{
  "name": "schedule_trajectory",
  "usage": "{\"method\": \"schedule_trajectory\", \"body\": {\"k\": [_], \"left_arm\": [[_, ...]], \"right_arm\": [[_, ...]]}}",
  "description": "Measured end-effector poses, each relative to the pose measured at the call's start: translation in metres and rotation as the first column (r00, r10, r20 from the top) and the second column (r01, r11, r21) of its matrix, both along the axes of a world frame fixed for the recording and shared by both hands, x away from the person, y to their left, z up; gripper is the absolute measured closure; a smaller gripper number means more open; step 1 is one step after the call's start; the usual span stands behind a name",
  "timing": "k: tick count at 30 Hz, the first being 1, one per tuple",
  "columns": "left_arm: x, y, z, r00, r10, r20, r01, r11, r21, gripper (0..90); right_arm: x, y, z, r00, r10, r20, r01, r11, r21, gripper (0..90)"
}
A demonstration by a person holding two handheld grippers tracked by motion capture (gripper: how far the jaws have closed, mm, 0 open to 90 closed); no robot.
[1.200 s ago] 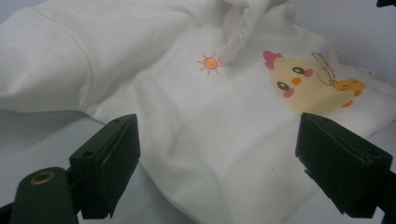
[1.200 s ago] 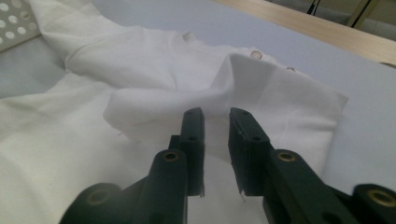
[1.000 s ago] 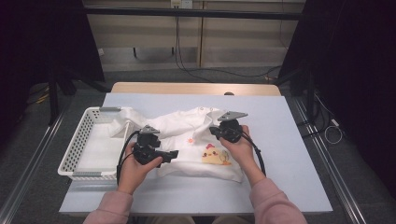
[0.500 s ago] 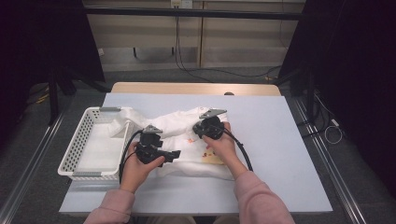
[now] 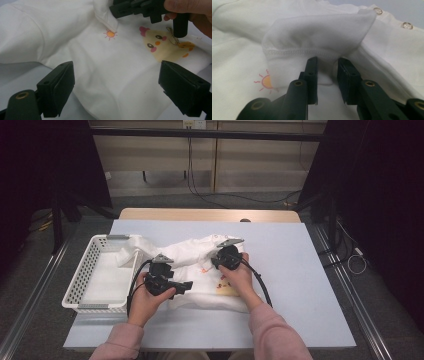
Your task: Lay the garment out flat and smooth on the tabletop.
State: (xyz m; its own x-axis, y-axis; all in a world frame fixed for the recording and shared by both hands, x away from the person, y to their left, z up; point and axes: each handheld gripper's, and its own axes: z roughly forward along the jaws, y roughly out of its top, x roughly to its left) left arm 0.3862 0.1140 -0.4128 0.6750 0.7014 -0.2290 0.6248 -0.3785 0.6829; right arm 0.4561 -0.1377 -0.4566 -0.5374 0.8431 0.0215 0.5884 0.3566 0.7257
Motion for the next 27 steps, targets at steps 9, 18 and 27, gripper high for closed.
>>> {"method": "schedule_trajectory", "body": {"k": [9,18,27], "left_arm": [[-0.001,0.0,0.001,1.0,0.001,0.001,-0.001,1.0,0.005,13.9],[-0.003,-0.001,0.001,0.9994,0.034,0.004,-0.034,0.9991,-0.027,13.9],[-0.002,0.0,0.004,0.9999,0.002,0.014,-0.003,0.9999,0.015,13.9]], "right_arm": [[-0.006,-0.002,0.005,0.9999,0.011,-0.012,-0.01,0.9999,0.014,87.8],[-0.037,-0.044,0.036,1.0,-0.004,-0.003,0.004,0.9983,0.059,88.0],[-0.061,-0.095,0.061,0.997,-0.057,0.053,0.05,0.9913,0.122,88.6]]}}
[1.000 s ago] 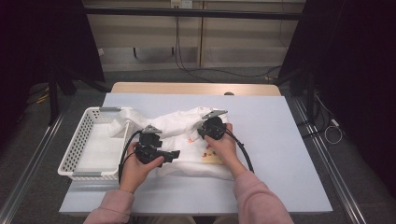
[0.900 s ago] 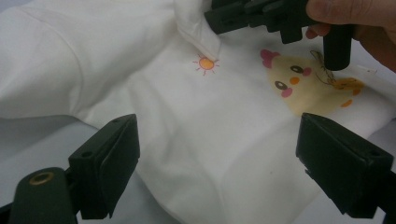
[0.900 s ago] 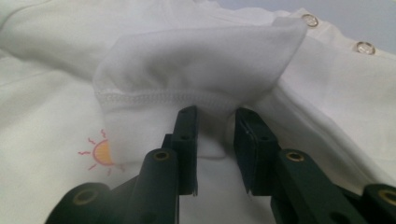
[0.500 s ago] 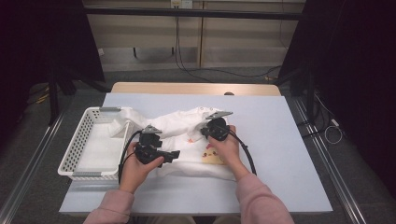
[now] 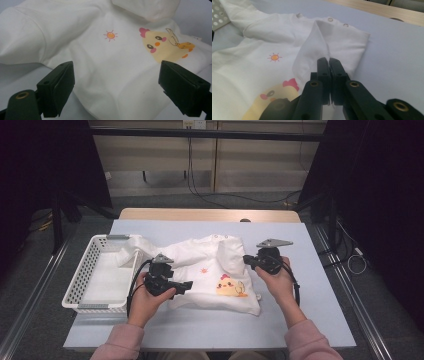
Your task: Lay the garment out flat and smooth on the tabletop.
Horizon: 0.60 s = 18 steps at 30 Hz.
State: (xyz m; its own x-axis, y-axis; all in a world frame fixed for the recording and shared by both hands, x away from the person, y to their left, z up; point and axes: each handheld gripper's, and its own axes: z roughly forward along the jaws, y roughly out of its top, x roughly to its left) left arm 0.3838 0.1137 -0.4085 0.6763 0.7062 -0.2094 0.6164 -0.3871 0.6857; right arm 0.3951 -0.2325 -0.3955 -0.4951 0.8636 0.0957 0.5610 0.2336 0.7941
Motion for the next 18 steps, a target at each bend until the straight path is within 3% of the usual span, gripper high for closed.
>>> {"method": "schedule_trajectory", "body": {"k": [2,3,4,6,8,9,10,12,15,16,17,18], "left_arm": [[0.0,-0.002,-0.001,0.9999,0.006,0.01,-0.006,1.0,-0.005,13.9],[0.0,-0.002,-0.001,1.0,0.004,-0.004,-0.004,1.0,-0.003,13.9],[-0.001,-0.005,-0.002,0.9995,0.031,0.0,-0.031,0.9988,-0.039,13.9],[0.0,-0.004,-0.002,0.9999,0.012,0.004,-0.012,0.9998,-0.013,13.9],[0.001,-0.002,-0.001,1.0,-0.005,0.001,0.005,0.9999,-0.008,13.9],[0.001,-0.002,-0.001,0.9995,-0.02,-0.024,0.02,0.9998,-0.003,13.9],[0.001,-0.002,-0.001,0.9997,-0.019,-0.013,0.019,0.9998,-0.006,13.9],[0.0,-0.005,-0.001,0.9995,0.03,-0.01,-0.031,0.9985,-0.045,13.9],[0.0,-0.004,-0.001,0.9997,0.022,-0.005,-0.022,0.999,-0.037,13.9],[0.001,-0.002,0.0,1.0,-0.002,-0.001,0.002,1.0,-0.006,13.9],[0.0,-0.004,-0.001,0.9998,0.018,-0.006,-0.018,0.9991,-0.037,13.9],[0.001,-0.002,-0.001,1.0,-0.009,-0.002,0.009,0.9999,-0.007,13.9]], "right_arm": [[-0.002,-0.01,0.004,0.9998,-0.02,0.005,0.02,0.9998,0.003,88.7],[-0.003,-0.014,0.005,0.9995,-0.031,0.011,0.031,0.9995,0.007,88.7],[-0.004,-0.019,0.007,0.9989,-0.045,0.013,0.045,0.999,0.008,88.7],[-0.006,-0.028,0.009,0.9981,-0.058,0.019,0.057,0.9982,0.02,88.7],[-0.007,-0.036,0.011,0.9967,-0.078,0.025,0.077,0.9968,0.022,88.7],[-0.008,-0.04,0.012,0.996,-0.085,0.024,0.085,0.996,0.027,88.7],[-0.009,-0.046,0.013,0.9952,-0.095,0.026,0.094,0.9951,0.031,88.7],[-0.011,-0.053,0.014,0.9934,-0.11,0.032,0.109,0.9935,0.032,88.7],[-0.014,-0.065,0.012,0.9906,-0.135,0.021,0.135,0.9904,0.032,88.7],[-0.015,-0.068,0.011,0.9893,-0.144,0.019,0.144,0.9891,0.033,88.7],[-0.015,-0.071,0.01,0.9887,-0.149,0.017,0.148,0.9884,0.033,88.7],[-0.017,-0.076,0.008,0.9863,-0.164,0.017,0.163,0.9861,0.029,88.7]]}}
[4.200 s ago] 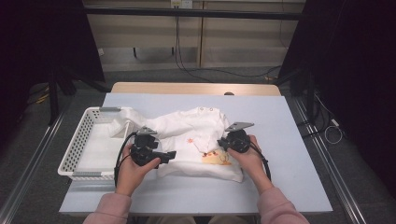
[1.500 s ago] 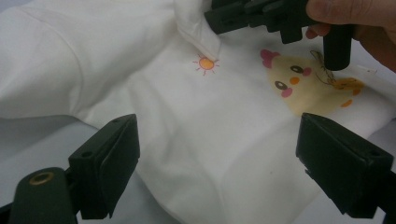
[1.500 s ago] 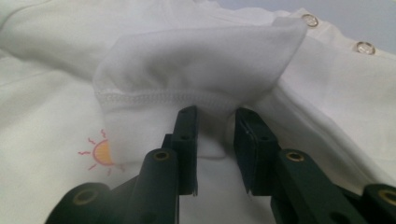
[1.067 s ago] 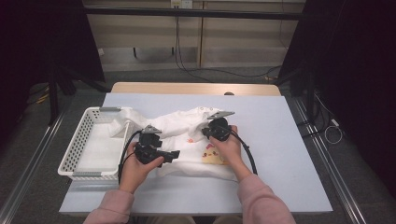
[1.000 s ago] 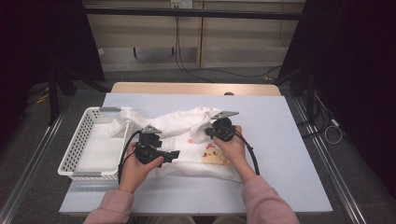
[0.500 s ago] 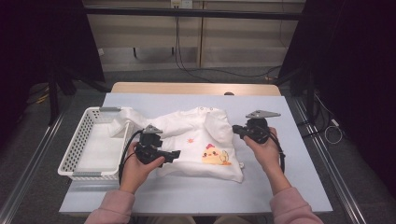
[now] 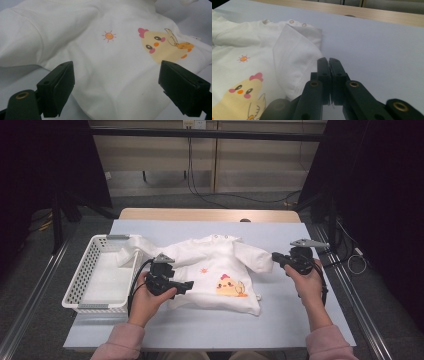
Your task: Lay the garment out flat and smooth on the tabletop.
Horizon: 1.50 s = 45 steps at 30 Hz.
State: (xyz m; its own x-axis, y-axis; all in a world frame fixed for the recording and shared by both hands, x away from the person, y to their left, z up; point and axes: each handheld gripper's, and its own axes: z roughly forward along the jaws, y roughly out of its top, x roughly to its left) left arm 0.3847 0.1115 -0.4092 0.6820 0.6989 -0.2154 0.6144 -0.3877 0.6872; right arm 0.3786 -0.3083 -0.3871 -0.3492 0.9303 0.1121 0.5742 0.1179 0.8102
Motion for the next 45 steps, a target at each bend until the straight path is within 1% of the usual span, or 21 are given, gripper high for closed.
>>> {"method": "schedule_trajectory", "body": {"k": [6,7,8,10,11,14,15,20,24,27,31,32,34,35,37,38,40,41,42,44,45], "left_arm": [[0.0,-0.002,-0.001,1.0,-0.004,0.005,0.004,0.9999,0.011,13.8],[-0.001,-0.004,-0.002,0.9997,0.025,-0.003,-0.025,0.9994,-0.025,13.9],[-0.001,-0.005,-0.002,0.9995,0.031,-0.002,-0.031,0.9991,-0.029,13.8],[-0.001,-0.006,-0.003,0.9995,0.03,0.002,-0.03,0.9992,-0.027,13.9],[0.001,-0.004,-0.002,1.0,-0.001,0.003,0.0,1.0,0.002,13.8],[0.001,-0.005,-0.002,1.0,0.0,-0.007,0.0,1.0,0.002,13.8],[0.0,-0.007,-0.003,0.9996,0.024,-0.017,-0.025,0.9994,-0.026,13.7],[0.001,-0.007,-0.003,0.9999,0.011,-0.008,-0.012,0.9997,-0.023,13.7],[0.001,-0.007,-0.004,0.9999,0.013,-0.009,-0.013,0.9998,-0.018,13.7],[0.001,-0.007,-0.004,0.9998,0.015,-0.011,-0.016,0.9996,-0.022,13.7],[0.001,-0.006,-0.004,0.9998,0.019,-0.01,-0.019,0.9996,-0.022,13.7],[0.002,-0.005,-0.003,1.0,0.004,-0.005,-0.004,1.0,-0.006,13.7],[0.001,-0.007,-0.004,0.9997,0.016,-0.02,-0.017,0.9993,-0.032,13.7],[0.002,-0.005,-0.003,0.9999,-0.007,-0.01,0.007,1.0,-0.001,13.7],[0.003,-0.006,-0.003,0.9999,-0.006,-0.009,0.006,1.0,0.0,13.7],[0.003,-0.006,-0.003,0.9999,-0.008,-0.009,0.008,1.0,-0.001,13.7],[0.003,-0.007,-0.003,0.9999,-0.01,-0.009,0.01,0.9999,-0.005,13.7],[0.003,-0.006,-0.003,0.9999,-0.01,-0.01,0.01,0.9999,-0.005,13.7],[0.003,-0.006,-0.003,0.9999,-0.006,-0.009,0.006,1.0,-0.005,13.7],[0.004,-0.005,-0.003,1.0,-0.002,-0.009,0.002,1.0,-0.007,13.7],[0.004,-0.004,-0.003,0.9999,-0.002,-0.01,0.002,1.0,-0.003,13.7]], "right_arm": [[-0.006,-0.024,-0.004,0.9983,-0.057,-0.006,0.057,0.9983,0.012,88.7],[-0.007,-0.028,-0.005,0.9977,-0.067,-0.01,0.067,0.9977,0.01,88.7],[-0.007,-0.032,-0.006,0.997,-0.077,-0.009,0.077,0.997,0.01,88.7],[-0.009,-0.039,-0.009,0.9955,-0.094,-0.012,0.094,0.9956,0.0,88.7],[-0.009,-0.041,-0.01,0.9943,-0.106,-0.011,0.106,0.9943,0.002,88.7],[-0.011,-0.05,-0.014,0.9924,-0.122,-0.011,0.122,0.9925,-0.007,88.7],[-0.011,-0.052,-0.016,0.9918,-0.127,-0.016,0.127,0.9919,-0.008,88.7],[-0.013,-0.063,-0.021,0.9863,-0.164,-0.018,0.164,0.986,-0.032,88.7],[-0.013,-0.07,-0.025,0.9848,-0.172,-0.028,0.171,0.9847,-0.035,88.6],[-0.013,-0.072,-0.024,0.983,-0.181,-0.033,0.179,0.983,-0.04,88.6],[-0.012,-0.079,-0.017,0.9795,-0.201,-0.012,0.2,0.9781,-0.058,88.6],[-0.012,-0.081,-0.015,0.9784,-0.207,-0.011,0.206,0.9768,-0.059,88.6],[-0.01,-0.085,-0.01,0.9775,-0.211,-0.004,0.21,0.9753,-0.068,88.6],[-0.008,-0.086,-0.009,0.9763,-0.216,0.0,0.216,0.9731,-0.082,88.6],[-0.002,-0.09,-0.008,0.9727,-0.232,0.011,0.232,0.9674,-0.102,88.2],[0.001,-0.092,-0.009,0.9678,-0.251,0.019,0.251,0.9595,-0.128,87.8],[0.006,-0.093,-0.011,0.9649,-0.261,0.026,0.262,0.9508,-0.165,84.1],[0.008,-0.093,-0.012,0.9622,-0.269,0.043,0.272,0.9437,-0.188,83.5],[0.009,-0.091,-0.013,0.9662,-0.254,0.041,0.257,0.9458,-0.198,81.6],[0.009,-0.085,-0.015,0.9696,-0.242,0.034,0.244,0.9517,-0.186,72.6],[0.009,-0.081,-0.017,0.9706,-0.238,0.036,0.241,0.9544,-0.177,71.1]]}}
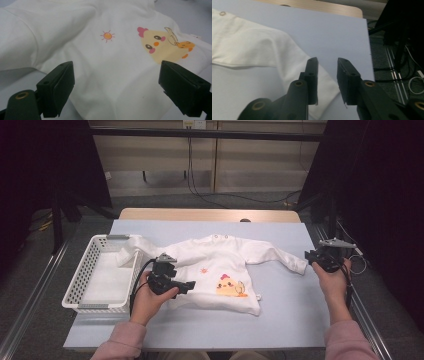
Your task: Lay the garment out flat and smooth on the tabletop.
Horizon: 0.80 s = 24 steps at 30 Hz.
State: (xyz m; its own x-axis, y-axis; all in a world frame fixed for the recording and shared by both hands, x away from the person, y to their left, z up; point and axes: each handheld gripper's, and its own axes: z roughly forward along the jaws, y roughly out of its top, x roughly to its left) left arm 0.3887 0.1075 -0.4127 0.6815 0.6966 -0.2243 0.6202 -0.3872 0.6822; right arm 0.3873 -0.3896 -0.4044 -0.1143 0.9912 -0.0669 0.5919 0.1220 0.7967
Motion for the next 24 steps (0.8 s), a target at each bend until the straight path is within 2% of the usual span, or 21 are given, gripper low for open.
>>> {"method": "schedule_trajectory", "body": {"k": [1,2,3,5,6,11,12,14,17,18,19,21,23,24], "left_arm": [[0.0,0.001,0.0,0.9999,-0.009,0.005,0.009,1.0,0.003,13.6],[-0.001,0.0,0.0,0.9998,0.019,0.003,-0.019,0.9997,-0.018,13.5],[-0.001,0.001,0.001,1.0,0.007,0.002,-0.007,1.0,-0.002,13.5],[-0.001,0.002,0.002,0.9999,-0.007,0.013,0.007,1.0,0.002,13.5],[-0.001,0.002,0.002,0.9999,0.001,0.012,-0.001,1.0,0.002,13.5],[-0.002,0.001,0.001,0.9999,0.005,0.009,-0.005,1.0,-0.008,13.4],[-0.002,0.002,0.002,0.9998,-0.012,0.016,0.011,0.9999,0.011,13.4],[-0.002,0.001,0.002,1.0,0.003,0.005,-0.003,1.0,0.003,13.4],[-0.003,0.001,0.002,0.9999,-0.005,0.01,0.005,1.0,0.008,13.4],[-0.003,0.0,0.002,1.0,0.004,0.004,-0.004,1.0,-0.002,13.4],[-0.003,0.0,0.001,1.0,0.001,0.005,-0.001,1.0,-0.002,13.4],[-0.003,0.0,0.001,1.0,0.003,0.006,-0.002,1.0,-0.005,13.4],[-0.003,-0.001,0.001,1.0,-0.003,-0.003,0.003,1.0,0.004,13.4],[-0.003,-0.002,0.0,0.9999,0.014,-0.001,-0.014,0.9998,-0.015,13.4]], "right_arm": [[-0.001,0.004,-0.002,0.9998,0.017,-0.005,-0.017,0.9998,0.011,71.9],[-0.002,0.008,-0.004,0.9993,0.037,-0.011,-0.036,0.9987,0.034,70.9],[-0.003,0.014,-0.007,0.9984,0.056,-0.012,-0.056,0.9977,0.039,68.3],[-0.005,0.022,-0.009,0.9968,0.077,-0.022,-0.076,0.9958,0.052,64.2],[-0.006,0.024,-0.01,0.996,0.085,-0.027,-0.083,0.9947,0.061,64.5],[-0.011,0.038,-0.019,0.9914,0.125,-0.04,-0.122,0.9904,0.066,61.8],[-0.012,0.042,-0.021,0.9903,0.132,-0.042,-0.129,0.989,0.072,61.4],[-0.013,0.045,-0.024,0.9882,0.144,-0.052,-0.14,0.9874,0.074,61.1],[-0.012,0.045,-0.027,0.9892,0.133,-0.062,-0.13,0.9906,0.041,62.2],[-0.012,0.044,-0.028,0.9905,0.118,-0.07,-0.116,0.9928,0.029,63.9],[-0.011,0.041,-0.029,0.9885,0.129,-0.08,-0.127,0.9916,0.021,67.5],[-0.011,0.038,-0.029,0.9892,0.123,-0.079,-0.122,0.9924,0.02,68.0],[-0.009,0.034,-0.029,0.9935,0.09,-0.07,-0.088,0.9959,0.021,68.7],[-0.008,0.032,-0.029,0.995,0.073,-0.067,-0.073,0.9973,0.012,69.1]]}}
